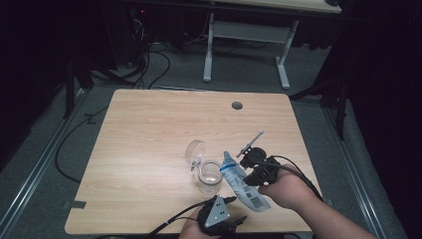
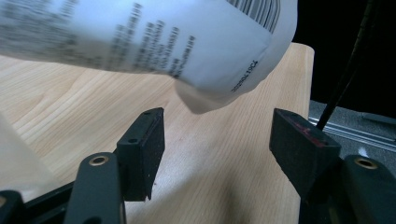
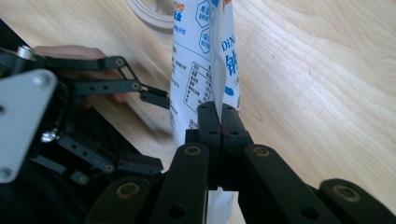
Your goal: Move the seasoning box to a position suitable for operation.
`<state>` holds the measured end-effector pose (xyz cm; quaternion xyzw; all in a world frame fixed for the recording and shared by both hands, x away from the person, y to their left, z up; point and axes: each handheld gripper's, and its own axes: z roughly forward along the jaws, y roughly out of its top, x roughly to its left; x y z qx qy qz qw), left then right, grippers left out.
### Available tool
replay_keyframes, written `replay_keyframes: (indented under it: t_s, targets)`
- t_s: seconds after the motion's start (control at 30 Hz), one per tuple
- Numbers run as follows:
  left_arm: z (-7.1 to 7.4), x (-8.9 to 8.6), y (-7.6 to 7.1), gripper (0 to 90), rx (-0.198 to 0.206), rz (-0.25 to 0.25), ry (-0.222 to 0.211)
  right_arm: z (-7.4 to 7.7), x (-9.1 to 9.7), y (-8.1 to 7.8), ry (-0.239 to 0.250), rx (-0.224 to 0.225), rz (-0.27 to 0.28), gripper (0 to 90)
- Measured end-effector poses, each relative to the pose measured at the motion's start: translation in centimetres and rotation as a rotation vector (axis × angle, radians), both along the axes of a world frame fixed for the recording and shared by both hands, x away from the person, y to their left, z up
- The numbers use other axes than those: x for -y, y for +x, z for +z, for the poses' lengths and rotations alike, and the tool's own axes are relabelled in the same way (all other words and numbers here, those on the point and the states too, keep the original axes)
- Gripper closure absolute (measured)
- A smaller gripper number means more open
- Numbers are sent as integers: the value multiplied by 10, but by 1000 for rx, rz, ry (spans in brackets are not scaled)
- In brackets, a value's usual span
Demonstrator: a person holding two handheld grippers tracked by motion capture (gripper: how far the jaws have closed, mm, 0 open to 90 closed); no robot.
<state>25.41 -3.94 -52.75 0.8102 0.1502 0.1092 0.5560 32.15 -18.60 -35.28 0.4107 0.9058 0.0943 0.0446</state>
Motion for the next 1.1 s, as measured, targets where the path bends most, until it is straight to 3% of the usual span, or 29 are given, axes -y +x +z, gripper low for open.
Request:
replay_keyframes:
  t_s: [0.27, 0.3, 0.33, 0.43, 0.77, 0.93, 1.1]
  targets:
    - [1, 8, 1, 353, 15, 12, 5, 7, -6, -8, 28, 4, 10, 900]
    - [1, 9, 1, 352, 17, 14, 9, 9, -8, -10, 33, -8, -19, 900]
    - [0, 10, 1, 350, 15, 14, 11, 9, -7, -9, 37, 5, 9, 900]
    - [0, 12, 0, 351, 20, 18, 13, 11, -9, -11, 46, 0, 1, 900]
    - [3, 12, -2, 583, 31, 70, 18, 9, -7, -10, 52, 6, 9, 900]
    - [8, 11, -6, 611, 45, 90, 12, 13, -5, -10, 57, 18, -4, 900]
    - [19, 15, -5, 617, 47, 103, 5, 20, -6, -7, 65, 48, 18, 900]
